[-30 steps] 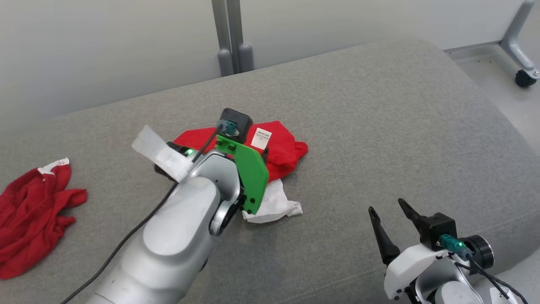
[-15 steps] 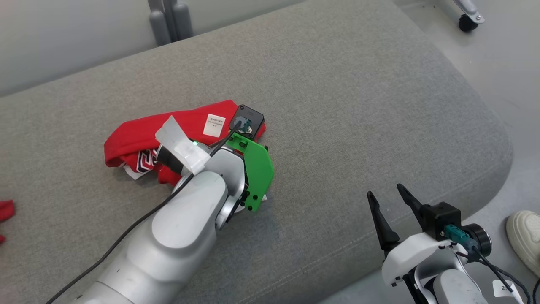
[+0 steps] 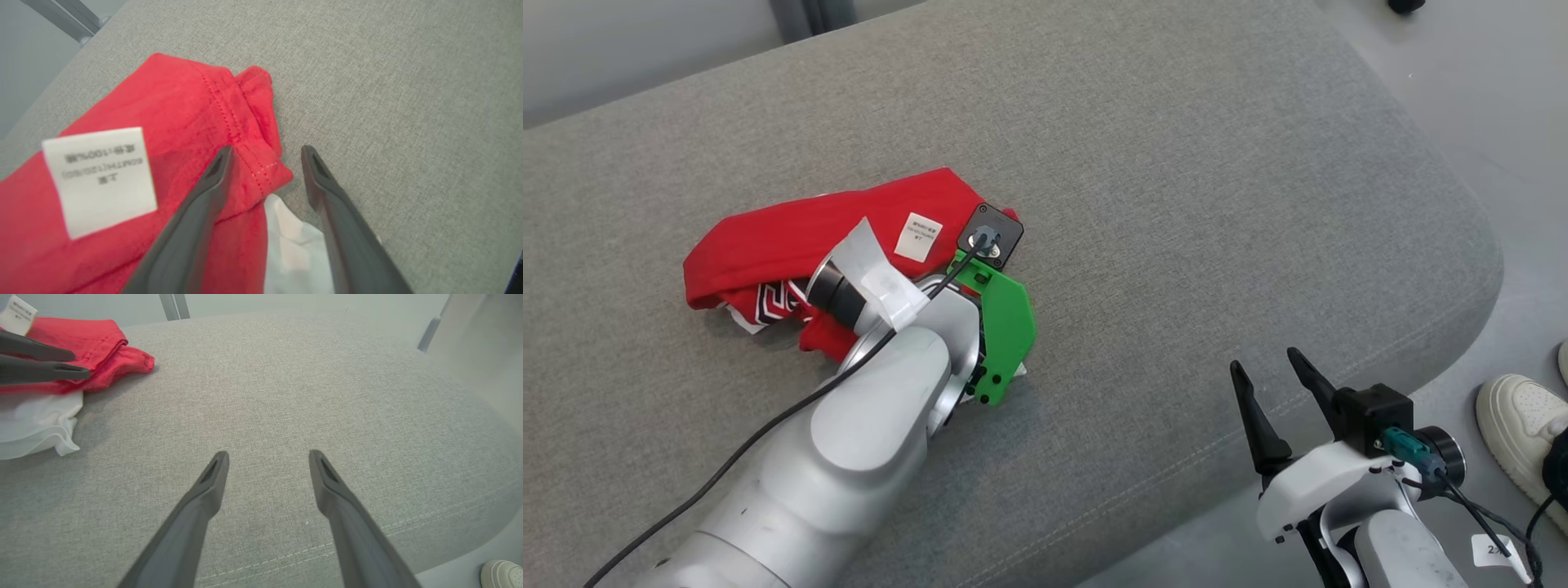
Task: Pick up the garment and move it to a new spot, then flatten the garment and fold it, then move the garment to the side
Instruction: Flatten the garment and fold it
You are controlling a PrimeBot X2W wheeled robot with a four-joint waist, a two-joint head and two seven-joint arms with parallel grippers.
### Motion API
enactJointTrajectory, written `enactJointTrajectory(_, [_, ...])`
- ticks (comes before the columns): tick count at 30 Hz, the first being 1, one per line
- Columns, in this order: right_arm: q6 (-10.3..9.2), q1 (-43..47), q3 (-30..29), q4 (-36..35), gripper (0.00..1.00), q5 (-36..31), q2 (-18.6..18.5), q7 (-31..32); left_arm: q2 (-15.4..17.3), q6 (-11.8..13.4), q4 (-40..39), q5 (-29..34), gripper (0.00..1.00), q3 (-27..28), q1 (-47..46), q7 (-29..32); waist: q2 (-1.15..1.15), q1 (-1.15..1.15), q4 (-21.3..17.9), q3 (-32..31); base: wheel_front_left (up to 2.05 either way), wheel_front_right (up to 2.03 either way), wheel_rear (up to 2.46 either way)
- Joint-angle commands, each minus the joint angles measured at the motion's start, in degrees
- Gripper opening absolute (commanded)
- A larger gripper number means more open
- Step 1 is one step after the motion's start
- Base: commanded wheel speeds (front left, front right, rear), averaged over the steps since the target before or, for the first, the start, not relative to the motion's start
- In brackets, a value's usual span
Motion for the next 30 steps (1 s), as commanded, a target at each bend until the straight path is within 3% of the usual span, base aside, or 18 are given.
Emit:
enactJointTrajectory(1, [-0.02, -0.98, 0.27, 0.48, 1.0, 0.21, -0.04, -0.59, 0.69, 0.26, 0.54, -0.07, 0.49, -0.11, -0.91, 0.06, 0.0, 0.0, 0.71, -0.39, 0.0, 0.0, 0.0])
enactJointTrajectory(6, [-0.02, -1.5, 0.54, 1.27, 1.0, 0.25, -0.06, -1.02, 1.13, 0.12, 1.06, -0.06, 0.2, -0.6, -0.76, 0.49, 0.0, 0.0, 1.52, -0.85, 0.0, 0.0, 0.0])
enactJointTrajectory(7, [-0.02, -1.5, 0.54, 1.27, 1.0, 0.25, -0.06, -1.02, 1.13, 0.12, 1.06, -0.06, 0.2, -0.6, -0.76, 0.49, 0.0, 0.0, 1.52, -0.85, 0.0, 0.0, 0.0])
enactJointTrajectory(8, [-0.02, -1.6, 0.57, 1.38, 1.0, 0.25, -0.05, -1.0, 1.14, 0.08, 1.21, -0.31, 0.02, -0.61, -0.62, 0.57, 0.0, 0.0, 1.63, -0.91, 0.0, 0.0, 0.0])
enactJointTrajectory(9, [-0.02, -1.65, 0.58, 1.5, 1.0, 0.21, -0.05, -1.04, 1.12, 0.03, 1.31, -0.39, 0.0, -0.68, -0.59, 0.56, 0.0, 0.0, 1.74, -0.96, 0.0, 0.0, 0.0])
enactJointTrajectory(19, [-0.02, -1.16, 1.01, 2.51, 1.0, 0.14, -0.06, -0.58, -0.31, -0.35, -1.18, -2.77, 0.0, 2.48, -4.22, -5.6, 0.0, 0.0, 1.7, -3.15, 0.0, 0.0, 0.0])
enactJointTrajectory(30, [-0.01, 0.67, 1.83, 2.01, 1.0, -1.18, -0.05, 0.42, -1.4, 0.29, -3.6, -2.49, 0.0, 7.29, -16.07, -16.98, 0.0, 0.0, 1.22, -5.99, 0.0, 0.0, 0.0])
